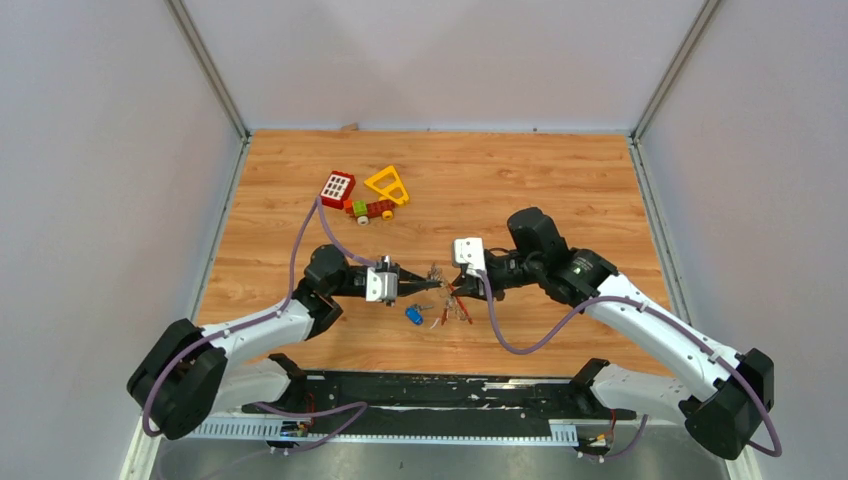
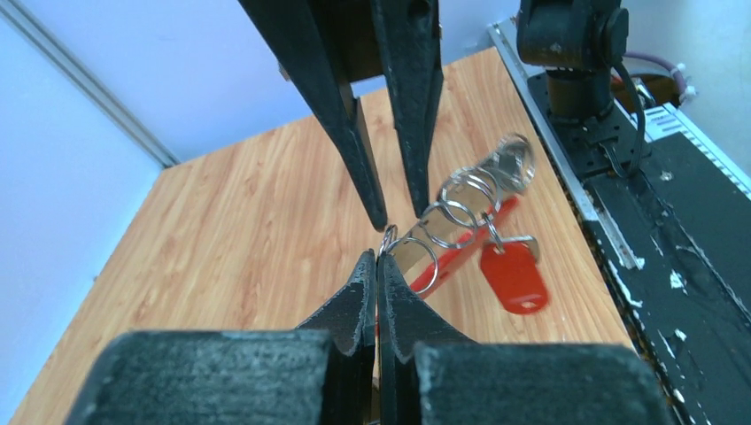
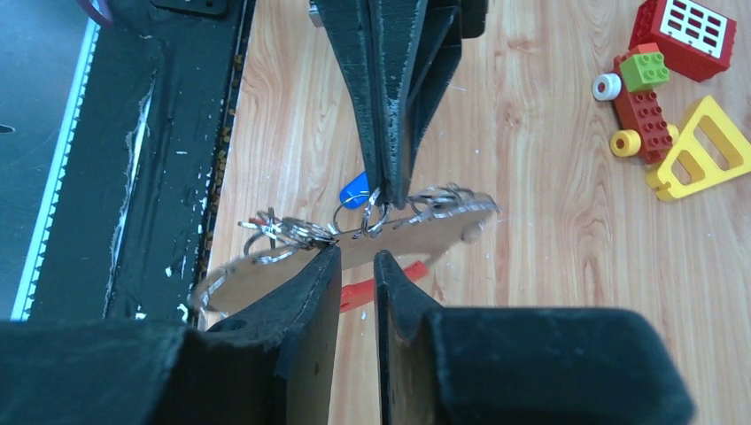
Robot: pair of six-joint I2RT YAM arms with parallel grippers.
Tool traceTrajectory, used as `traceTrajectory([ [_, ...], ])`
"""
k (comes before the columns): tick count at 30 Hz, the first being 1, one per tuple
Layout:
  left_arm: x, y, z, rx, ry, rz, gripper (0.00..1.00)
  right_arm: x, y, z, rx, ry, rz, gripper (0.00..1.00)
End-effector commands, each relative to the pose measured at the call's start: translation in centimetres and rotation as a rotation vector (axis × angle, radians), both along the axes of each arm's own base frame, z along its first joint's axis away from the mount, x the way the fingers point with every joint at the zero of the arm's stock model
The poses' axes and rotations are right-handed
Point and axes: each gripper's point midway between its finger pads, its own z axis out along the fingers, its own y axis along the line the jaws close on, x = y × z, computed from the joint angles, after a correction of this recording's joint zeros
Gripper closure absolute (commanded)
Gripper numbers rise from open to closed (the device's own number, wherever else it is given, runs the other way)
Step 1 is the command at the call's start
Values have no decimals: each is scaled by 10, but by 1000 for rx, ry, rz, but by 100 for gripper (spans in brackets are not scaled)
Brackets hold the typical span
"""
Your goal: Put the keys on the keyring
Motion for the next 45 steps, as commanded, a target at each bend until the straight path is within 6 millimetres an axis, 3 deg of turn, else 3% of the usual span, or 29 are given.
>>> traceTrajectory([
  [1,1,-2,33,-131,-28,9,100,-5,12,17,100,-9,51,79],
  [7,11,-2,42,-201,64,62,100,6,13,15,111,-18,-9,76],
  [12,12,-5,35,-215,140,60,100,17,12,15,117,-42,-75,75],
  [18,9,-9,23,-189,176,25,100,28,10,18,117,-67,-127,85],
  [26,7,-10,23,-187,185,11,100,32,9,16,111,-81,-142,100],
  [33,10,-11,16,-153,187,17,100,37,4,24,59,-146,-143,100],
  [42,34,-10,10,12,41,120,52,31,1,21,-176,-246,-83,100],
  [45,39,-9,10,53,12,135,47,32,-1,17,-233,-274,-91,100],
])
